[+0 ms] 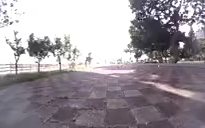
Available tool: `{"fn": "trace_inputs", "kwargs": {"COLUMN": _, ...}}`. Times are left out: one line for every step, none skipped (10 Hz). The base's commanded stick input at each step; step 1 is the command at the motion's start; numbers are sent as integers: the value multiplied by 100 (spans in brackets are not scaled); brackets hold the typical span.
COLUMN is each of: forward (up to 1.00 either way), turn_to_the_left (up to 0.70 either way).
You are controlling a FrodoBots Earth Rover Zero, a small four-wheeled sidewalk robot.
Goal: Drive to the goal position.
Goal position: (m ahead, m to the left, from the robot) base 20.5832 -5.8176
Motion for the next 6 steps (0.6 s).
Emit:
{"fn": "trace_inputs", "kwargs": {"forward": 70, "turn_to_the_left": 0}}
{"fn": "trace_inputs", "kwargs": {"forward": 70, "turn_to_the_left": 0}}
{"fn": "trace_inputs", "kwargs": {"forward": 70, "turn_to_the_left": 0}}
{"fn": "trace_inputs", "kwargs": {"forward": 70, "turn_to_the_left": 0}}
{"fn": "trace_inputs", "kwargs": {"forward": 70, "turn_to_the_left": 0}}
{"fn": "trace_inputs", "kwargs": {"forward": 70, "turn_to_the_left": 0}}
